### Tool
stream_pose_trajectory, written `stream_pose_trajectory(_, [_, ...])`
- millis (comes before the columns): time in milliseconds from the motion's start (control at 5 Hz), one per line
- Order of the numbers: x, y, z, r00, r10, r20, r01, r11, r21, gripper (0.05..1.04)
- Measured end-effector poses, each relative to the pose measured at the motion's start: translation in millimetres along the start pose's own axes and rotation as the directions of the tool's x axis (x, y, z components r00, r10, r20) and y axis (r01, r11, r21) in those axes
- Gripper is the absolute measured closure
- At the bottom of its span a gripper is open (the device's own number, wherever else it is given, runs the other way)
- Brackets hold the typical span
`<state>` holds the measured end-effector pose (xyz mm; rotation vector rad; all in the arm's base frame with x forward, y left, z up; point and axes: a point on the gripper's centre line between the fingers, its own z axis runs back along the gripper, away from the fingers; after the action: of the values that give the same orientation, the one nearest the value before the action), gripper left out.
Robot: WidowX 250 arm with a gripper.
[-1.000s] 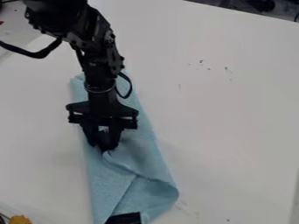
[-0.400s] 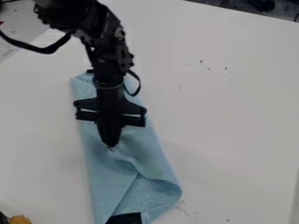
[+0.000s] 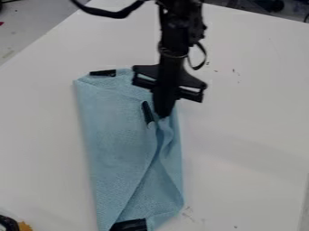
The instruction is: Unfold the cloth from left to top right
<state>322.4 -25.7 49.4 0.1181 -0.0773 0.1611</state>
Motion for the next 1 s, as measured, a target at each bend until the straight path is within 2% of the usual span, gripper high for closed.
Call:
stream_pose_trajectory(200, [13,-20,-22,0.998,-0.06,-0.03,0.058,0.996,-0.064,0.993])
stream_pose_trajectory(400, [21,-29,-39,0.996,-0.08,-0.041,0.073,0.988,-0.137,0.83])
stream_pose_trajectory(600, [30,-36,-42,0.995,-0.095,-0.035,0.087,0.98,-0.181,0.569])
stream_pose_trajectory(800, [30,-42,-40,0.994,-0.108,-0.028,0.101,0.977,-0.19,0.285])
stream_pose_trajectory(1000, [26,-53,-38,0.993,-0.111,-0.03,0.104,0.978,-0.181,0.083])
